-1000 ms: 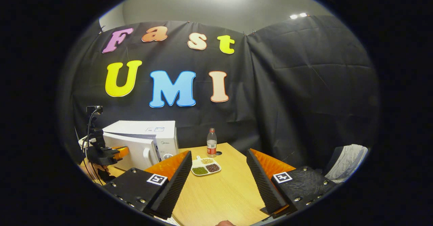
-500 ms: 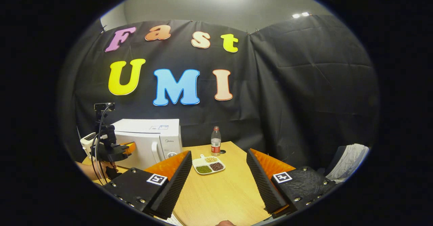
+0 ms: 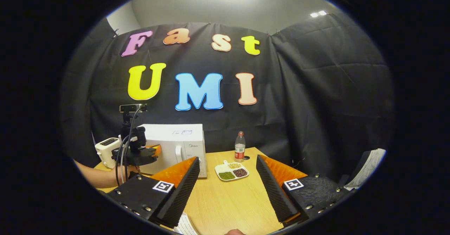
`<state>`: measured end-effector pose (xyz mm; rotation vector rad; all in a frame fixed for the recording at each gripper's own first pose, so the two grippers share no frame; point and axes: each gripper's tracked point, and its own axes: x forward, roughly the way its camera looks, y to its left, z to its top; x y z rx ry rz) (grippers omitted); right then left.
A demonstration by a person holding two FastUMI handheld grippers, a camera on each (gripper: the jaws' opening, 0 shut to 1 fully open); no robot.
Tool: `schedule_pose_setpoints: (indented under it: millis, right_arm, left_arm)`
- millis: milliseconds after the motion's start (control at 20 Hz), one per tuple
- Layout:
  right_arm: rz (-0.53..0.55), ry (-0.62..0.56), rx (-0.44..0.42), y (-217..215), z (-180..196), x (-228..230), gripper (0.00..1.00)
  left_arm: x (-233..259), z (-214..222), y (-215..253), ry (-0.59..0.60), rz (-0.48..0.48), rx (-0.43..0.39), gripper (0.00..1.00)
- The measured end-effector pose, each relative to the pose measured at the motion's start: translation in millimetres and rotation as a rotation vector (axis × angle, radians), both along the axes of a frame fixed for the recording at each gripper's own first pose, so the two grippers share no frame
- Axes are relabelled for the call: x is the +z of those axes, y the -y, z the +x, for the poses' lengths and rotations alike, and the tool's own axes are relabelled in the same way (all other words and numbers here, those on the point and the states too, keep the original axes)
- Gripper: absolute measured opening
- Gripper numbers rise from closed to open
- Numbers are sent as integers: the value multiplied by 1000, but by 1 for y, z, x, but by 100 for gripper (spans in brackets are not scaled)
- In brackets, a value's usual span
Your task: Open the microwave oven with the left hand, put the food in, and close the microwave oven.
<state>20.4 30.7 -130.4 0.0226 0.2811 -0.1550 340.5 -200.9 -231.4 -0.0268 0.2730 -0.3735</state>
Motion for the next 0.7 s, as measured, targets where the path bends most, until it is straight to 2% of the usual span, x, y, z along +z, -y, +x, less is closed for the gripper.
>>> schedule_pose_setpoints:
  millis: [250, 500, 700]
  right_arm:
    - [45, 18, 35, 6, -10, 10, 98]
    - [76, 40, 118, 16, -17, 23, 98]
    - [89, 61, 206, 19, -25, 30, 98]
  left_arm:
    - [34, -23, -14, 32, 0, 41, 7]
    - [82, -91, -29, 52, -43, 85, 7]
    - [118, -145, -45, 97, -34, 137, 7]
